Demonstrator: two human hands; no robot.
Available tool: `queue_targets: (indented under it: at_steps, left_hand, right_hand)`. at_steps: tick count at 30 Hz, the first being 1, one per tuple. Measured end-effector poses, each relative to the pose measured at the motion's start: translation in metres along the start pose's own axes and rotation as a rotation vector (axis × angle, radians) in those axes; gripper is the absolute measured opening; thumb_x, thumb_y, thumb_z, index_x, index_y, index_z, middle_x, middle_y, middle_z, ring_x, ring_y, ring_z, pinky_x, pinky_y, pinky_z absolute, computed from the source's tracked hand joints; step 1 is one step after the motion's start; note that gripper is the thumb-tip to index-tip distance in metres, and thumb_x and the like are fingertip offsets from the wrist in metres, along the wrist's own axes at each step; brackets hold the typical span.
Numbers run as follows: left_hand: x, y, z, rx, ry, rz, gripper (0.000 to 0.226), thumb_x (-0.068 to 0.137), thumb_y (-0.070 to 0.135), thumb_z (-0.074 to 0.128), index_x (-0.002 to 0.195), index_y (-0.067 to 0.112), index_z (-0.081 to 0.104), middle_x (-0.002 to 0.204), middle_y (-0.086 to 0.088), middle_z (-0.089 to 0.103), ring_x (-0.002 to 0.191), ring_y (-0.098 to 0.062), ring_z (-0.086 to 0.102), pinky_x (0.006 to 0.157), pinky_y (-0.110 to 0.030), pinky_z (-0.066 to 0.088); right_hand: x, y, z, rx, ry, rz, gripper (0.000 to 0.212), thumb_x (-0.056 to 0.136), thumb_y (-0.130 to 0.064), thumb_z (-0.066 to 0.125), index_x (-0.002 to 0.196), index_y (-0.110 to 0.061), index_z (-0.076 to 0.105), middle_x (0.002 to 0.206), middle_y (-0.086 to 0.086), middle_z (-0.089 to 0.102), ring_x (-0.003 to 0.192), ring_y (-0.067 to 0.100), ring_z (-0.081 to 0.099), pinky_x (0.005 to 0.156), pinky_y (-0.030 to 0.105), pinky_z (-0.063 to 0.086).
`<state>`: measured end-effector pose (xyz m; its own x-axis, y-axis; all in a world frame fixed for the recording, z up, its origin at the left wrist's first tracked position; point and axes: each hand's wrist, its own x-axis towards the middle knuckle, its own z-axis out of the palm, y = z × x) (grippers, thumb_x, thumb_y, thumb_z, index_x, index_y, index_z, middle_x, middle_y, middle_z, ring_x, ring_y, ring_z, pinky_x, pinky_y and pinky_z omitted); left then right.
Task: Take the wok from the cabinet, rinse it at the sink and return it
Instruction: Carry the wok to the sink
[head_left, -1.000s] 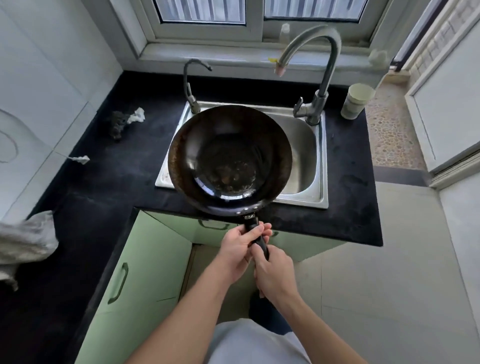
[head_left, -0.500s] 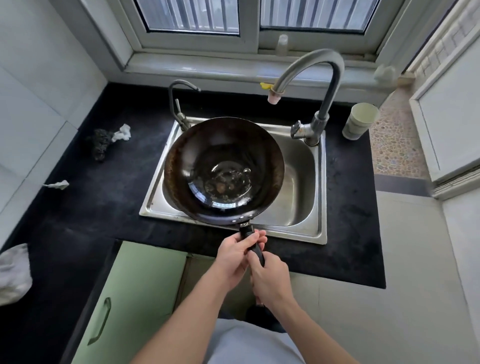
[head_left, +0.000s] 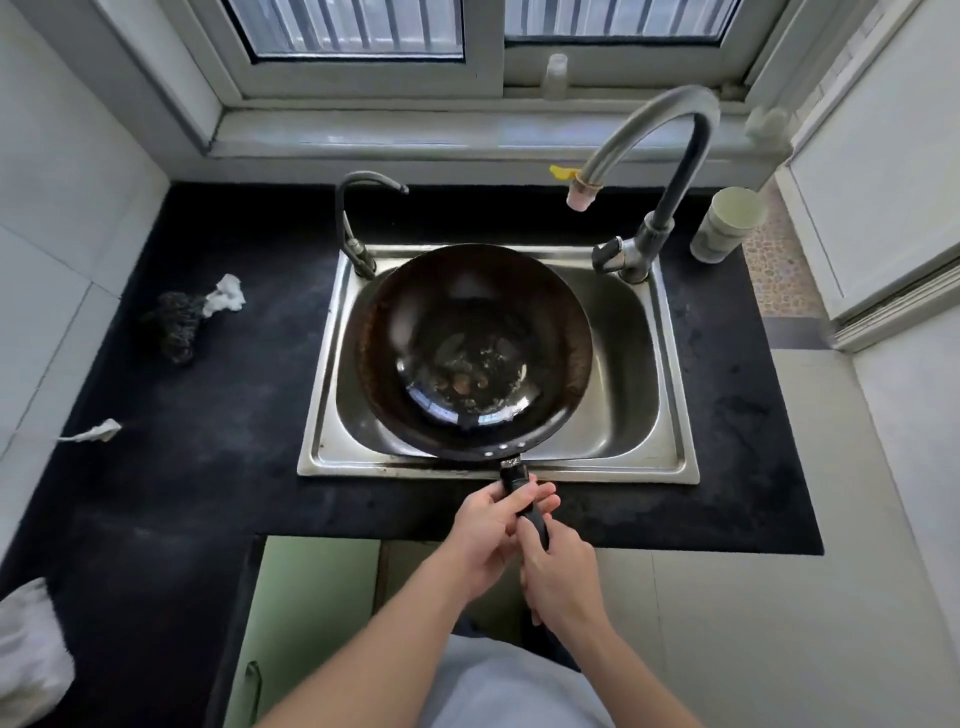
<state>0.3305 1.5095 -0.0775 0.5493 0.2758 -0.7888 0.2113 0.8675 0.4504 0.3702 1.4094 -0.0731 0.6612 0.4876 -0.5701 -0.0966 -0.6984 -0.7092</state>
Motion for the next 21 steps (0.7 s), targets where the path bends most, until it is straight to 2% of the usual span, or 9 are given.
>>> queue_targets:
  at_steps: [2, 5, 10, 12, 15, 17, 21]
  left_hand:
    - [0.002, 0.004, -0.009, 0.046, -0.016, -0.042, 0.029, 0.096, 0.015, 0.06, 0.12, 0.0, 0.062, 0.114, -0.012, 0.074, 0.107, -0.023, 0.071, 0.103, -0.042, 0.05]
    - [0.007, 0.007, -0.022, 0.109, -0.018, -0.116, 0.035, 0.097, 0.021, 0.059, 0.122, -0.002, 0.062, 0.115, -0.013, 0.074, 0.113, -0.026, 0.068, 0.111, -0.044, 0.041]
    - [0.016, 0.01, -0.036, 0.151, -0.034, -0.229, 0.041, 0.097, 0.03, 0.059, 0.121, -0.002, 0.063, 0.112, -0.011, 0.075, 0.12, -0.033, 0.062, 0.106, -0.046, 0.041]
    - [0.017, 0.013, -0.039, 0.156, -0.044, -0.235, 0.04, 0.098, 0.031, 0.057, 0.12, -0.001, 0.063, 0.112, -0.01, 0.075, 0.12, -0.033, 0.062, 0.1, -0.043, 0.042]
    - [0.02, 0.019, -0.042, 0.189, -0.047, -0.221, 0.037, 0.099, 0.031, 0.055, 0.118, 0.001, 0.065, 0.111, -0.009, 0.076, 0.115, -0.029, 0.066, 0.106, -0.046, 0.043]
    - [0.022, 0.021, -0.042, 0.19, -0.047, -0.216, 0.035, 0.099, 0.03, 0.055, 0.115, 0.001, 0.066, 0.111, -0.009, 0.076, 0.111, -0.027, 0.068, 0.103, -0.044, 0.048]
    - [0.023, 0.023, -0.04, 0.173, -0.029, -0.222, 0.034, 0.099, 0.029, 0.055, 0.113, 0.001, 0.068, 0.11, -0.009, 0.076, 0.105, -0.024, 0.07, 0.09, -0.036, 0.057]
  right_hand:
    - [0.002, -0.003, 0.01, 0.013, 0.027, -0.002, 0.031, 0.1, -0.029, 0.051, 0.071, -0.023, 0.06, 0.059, -0.003, 0.062, 0.052, 0.012, 0.06, 0.049, 0.029, 0.05]
    - [0.006, -0.003, 0.026, 0.004, 0.055, 0.015, 0.034, 0.101, -0.029, 0.05, 0.069, -0.024, 0.059, 0.062, -0.004, 0.064, 0.057, 0.012, 0.063, 0.051, 0.025, 0.049]
    - [0.012, 0.0, 0.046, 0.028, 0.105, 0.052, 0.034, 0.1, -0.027, 0.05, 0.066, -0.028, 0.055, 0.068, -0.001, 0.064, 0.065, 0.016, 0.065, 0.055, 0.022, 0.043]
    - [0.015, -0.001, 0.053, 0.042, 0.118, 0.063, 0.034, 0.1, -0.026, 0.049, 0.066, -0.027, 0.054, 0.066, -0.001, 0.064, 0.064, 0.017, 0.065, 0.055, 0.024, 0.045]
    - [0.019, -0.004, 0.059, 0.065, 0.144, 0.085, 0.027, 0.1, -0.028, 0.05, 0.075, -0.024, 0.059, 0.073, 0.004, 0.067, 0.07, 0.02, 0.067, 0.062, 0.031, 0.05]
    - [0.022, -0.007, 0.061, 0.072, 0.151, 0.088, 0.022, 0.1, -0.028, 0.049, 0.082, -0.023, 0.061, 0.077, 0.006, 0.068, 0.074, 0.022, 0.067, 0.066, 0.033, 0.05]
    - [0.025, -0.008, 0.064, 0.068, 0.167, 0.092, 0.029, 0.1, -0.029, 0.049, 0.073, -0.024, 0.059, 0.076, 0.005, 0.067, 0.073, 0.025, 0.067, 0.066, 0.04, 0.054]
